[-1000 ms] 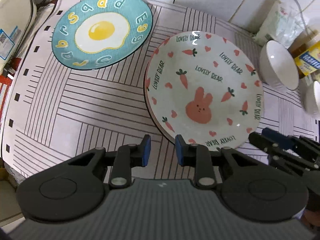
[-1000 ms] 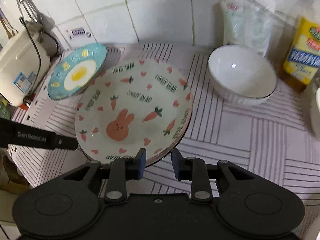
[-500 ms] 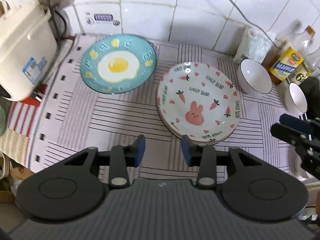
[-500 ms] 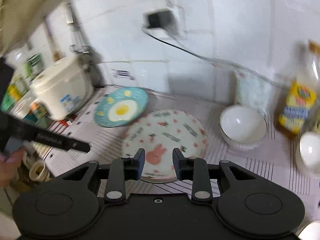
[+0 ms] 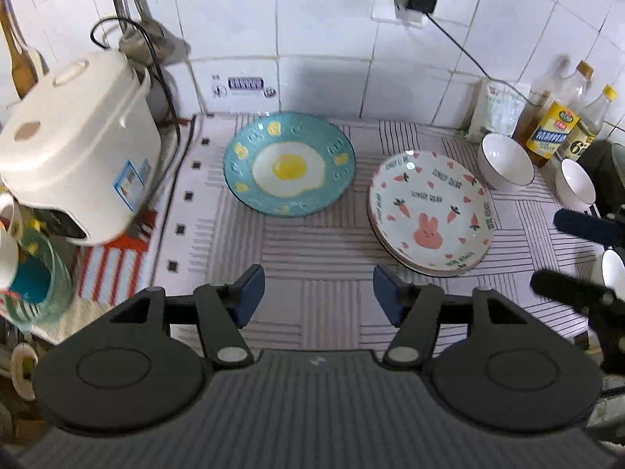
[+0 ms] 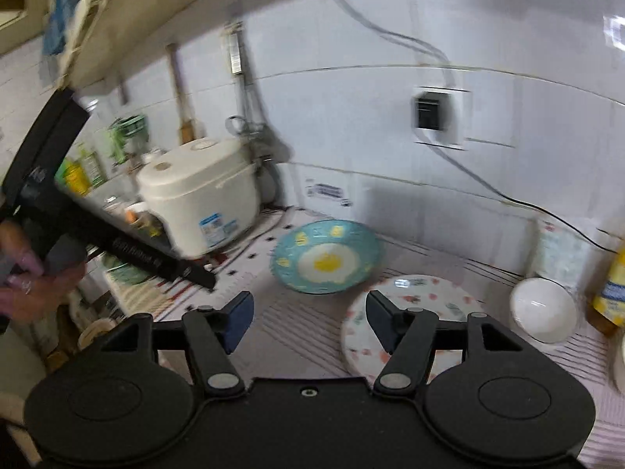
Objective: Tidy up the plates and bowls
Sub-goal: 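Reach both grippers to the teal egg plate rim and close on it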
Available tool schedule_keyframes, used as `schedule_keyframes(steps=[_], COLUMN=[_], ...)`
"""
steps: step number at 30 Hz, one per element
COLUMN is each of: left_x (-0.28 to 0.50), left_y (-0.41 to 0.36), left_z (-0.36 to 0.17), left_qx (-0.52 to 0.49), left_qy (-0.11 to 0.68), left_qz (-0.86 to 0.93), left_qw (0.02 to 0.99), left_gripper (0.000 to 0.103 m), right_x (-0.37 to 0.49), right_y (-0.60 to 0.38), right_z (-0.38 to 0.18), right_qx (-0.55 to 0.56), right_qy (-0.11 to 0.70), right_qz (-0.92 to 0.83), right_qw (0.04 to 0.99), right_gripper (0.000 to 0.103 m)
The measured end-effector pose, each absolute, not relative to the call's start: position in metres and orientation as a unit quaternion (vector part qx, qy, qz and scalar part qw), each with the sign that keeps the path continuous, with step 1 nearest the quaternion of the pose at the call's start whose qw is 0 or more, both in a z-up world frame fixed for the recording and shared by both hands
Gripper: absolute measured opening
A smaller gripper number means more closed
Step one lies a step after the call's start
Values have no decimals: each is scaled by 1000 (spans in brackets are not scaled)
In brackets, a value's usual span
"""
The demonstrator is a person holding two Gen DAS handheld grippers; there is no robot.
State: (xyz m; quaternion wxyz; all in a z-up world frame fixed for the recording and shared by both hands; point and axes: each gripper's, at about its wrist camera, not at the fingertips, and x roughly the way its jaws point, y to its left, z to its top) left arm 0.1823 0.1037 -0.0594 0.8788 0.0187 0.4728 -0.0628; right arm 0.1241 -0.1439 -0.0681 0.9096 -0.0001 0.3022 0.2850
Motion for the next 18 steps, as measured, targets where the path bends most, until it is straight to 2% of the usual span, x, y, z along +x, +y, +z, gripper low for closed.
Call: schedule_keyframes(steps=[6, 18], left_x=[201, 272], left_y=[141, 182], left_z=[-56, -83], left_qx=[39, 64], left_qy=[466, 467], left_qz=[-81, -125], left_qw=[880, 873], left_gripper=[61, 77], right_x=[129, 190], right_y=[-103, -47], right_z=[-59, -100], right_qx=[-20, 18], right_qy=[274, 288], right_qz=[290, 235], right_qw=[917, 928], right_gripper=[72, 73])
